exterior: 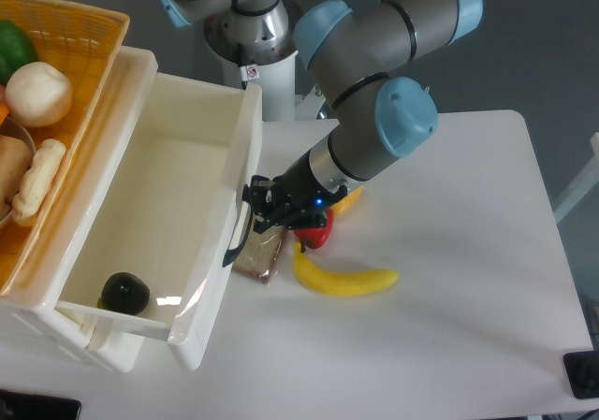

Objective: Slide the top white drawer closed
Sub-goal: 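Bring the gripper against the front panel of the open drawer, then push the drawer front with the gripper into the cabinet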

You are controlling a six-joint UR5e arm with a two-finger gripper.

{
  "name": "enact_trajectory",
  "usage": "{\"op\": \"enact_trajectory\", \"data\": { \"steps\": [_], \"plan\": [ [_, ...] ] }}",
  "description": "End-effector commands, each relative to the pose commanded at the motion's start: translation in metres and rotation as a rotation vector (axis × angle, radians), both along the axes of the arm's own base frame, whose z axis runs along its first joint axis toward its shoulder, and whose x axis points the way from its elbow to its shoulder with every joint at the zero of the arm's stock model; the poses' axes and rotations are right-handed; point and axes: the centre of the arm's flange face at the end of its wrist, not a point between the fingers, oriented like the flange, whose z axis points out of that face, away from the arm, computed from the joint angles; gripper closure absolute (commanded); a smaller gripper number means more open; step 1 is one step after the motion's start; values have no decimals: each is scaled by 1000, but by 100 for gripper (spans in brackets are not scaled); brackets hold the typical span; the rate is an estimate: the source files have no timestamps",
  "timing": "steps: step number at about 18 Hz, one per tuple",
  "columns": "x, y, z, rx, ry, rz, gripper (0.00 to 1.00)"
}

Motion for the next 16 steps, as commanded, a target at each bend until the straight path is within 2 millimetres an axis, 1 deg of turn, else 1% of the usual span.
{"op": "enact_trajectory", "data": {
  "steps": [4,7,11,13,16],
  "plan": [
    [8,0,-3,-4,-6,-8,100],
    [10,-2,1,-2,-2,-6,100],
    [23,8,1,6,-10,-27,100],
    [27,10,5,24,-18,-24,100],
    [33,15,7,29,-18,-35,100]
  ]
}}
